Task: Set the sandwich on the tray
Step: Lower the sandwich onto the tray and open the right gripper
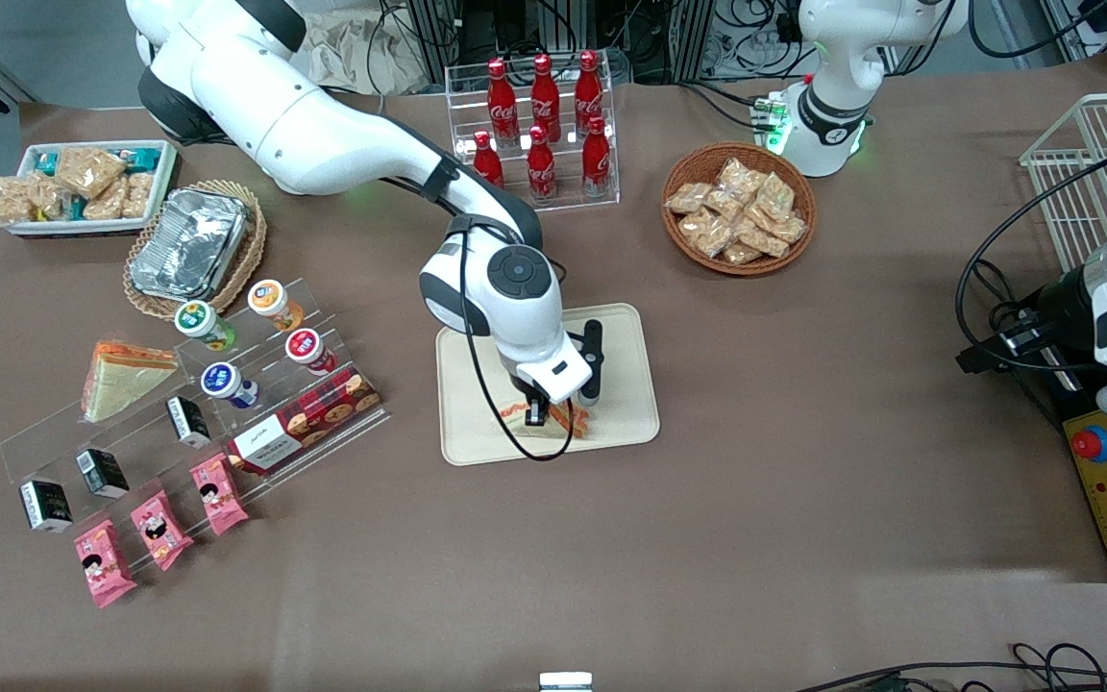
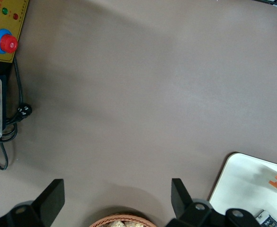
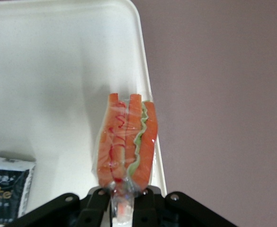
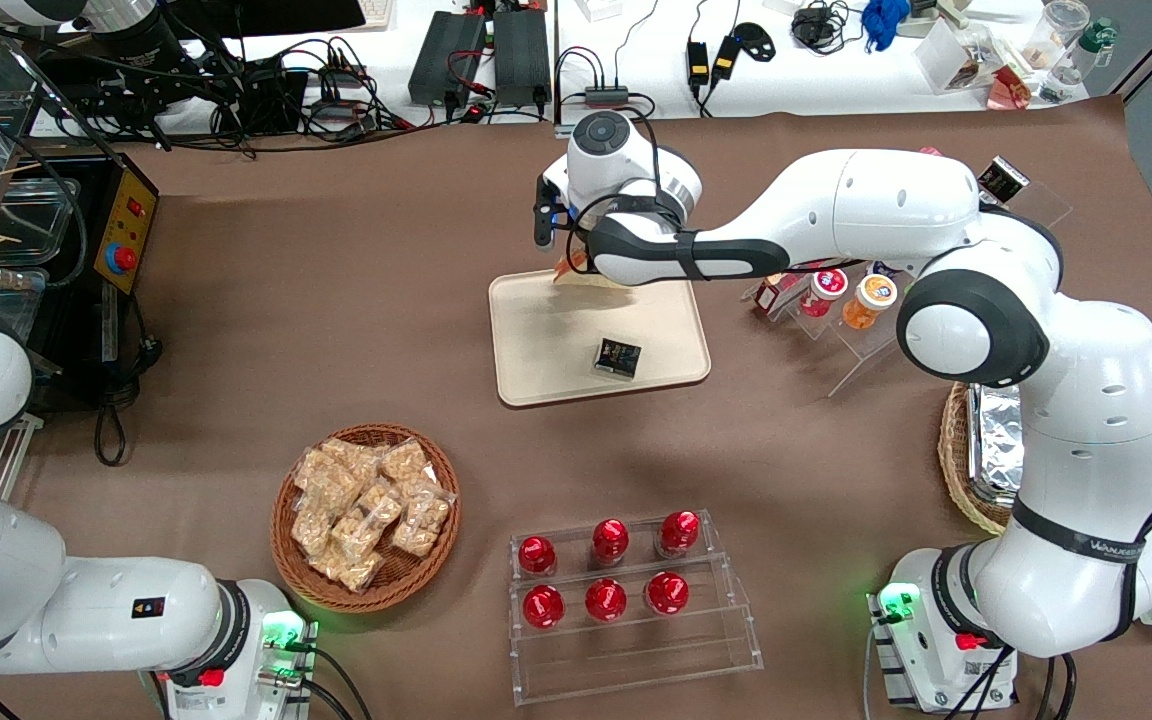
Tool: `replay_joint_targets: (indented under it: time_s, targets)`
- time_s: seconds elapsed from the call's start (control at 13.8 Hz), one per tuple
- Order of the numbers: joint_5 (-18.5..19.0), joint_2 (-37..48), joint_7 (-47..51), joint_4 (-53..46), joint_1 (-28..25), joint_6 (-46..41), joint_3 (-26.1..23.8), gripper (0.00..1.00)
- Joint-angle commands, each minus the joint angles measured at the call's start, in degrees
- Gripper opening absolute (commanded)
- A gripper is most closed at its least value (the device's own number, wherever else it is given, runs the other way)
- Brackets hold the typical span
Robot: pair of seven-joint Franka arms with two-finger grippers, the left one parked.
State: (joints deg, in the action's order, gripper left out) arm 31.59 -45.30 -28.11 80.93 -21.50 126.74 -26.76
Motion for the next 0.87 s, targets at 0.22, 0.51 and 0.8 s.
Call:
replay_joint_targets:
  time_s: [0.22, 0.51, 0.8]
  targets:
    - [2.15, -1.37, -1.16, 1.25, 0.06, 3.25, -0.13, 0.99]
    - [1.54, -0.85, -1.86, 0.98, 0.93, 2.9, -0.48, 1.0]
    - [-3.0, 4.15, -5.72, 0.98, 4.96, -0.25, -1.01, 1.0]
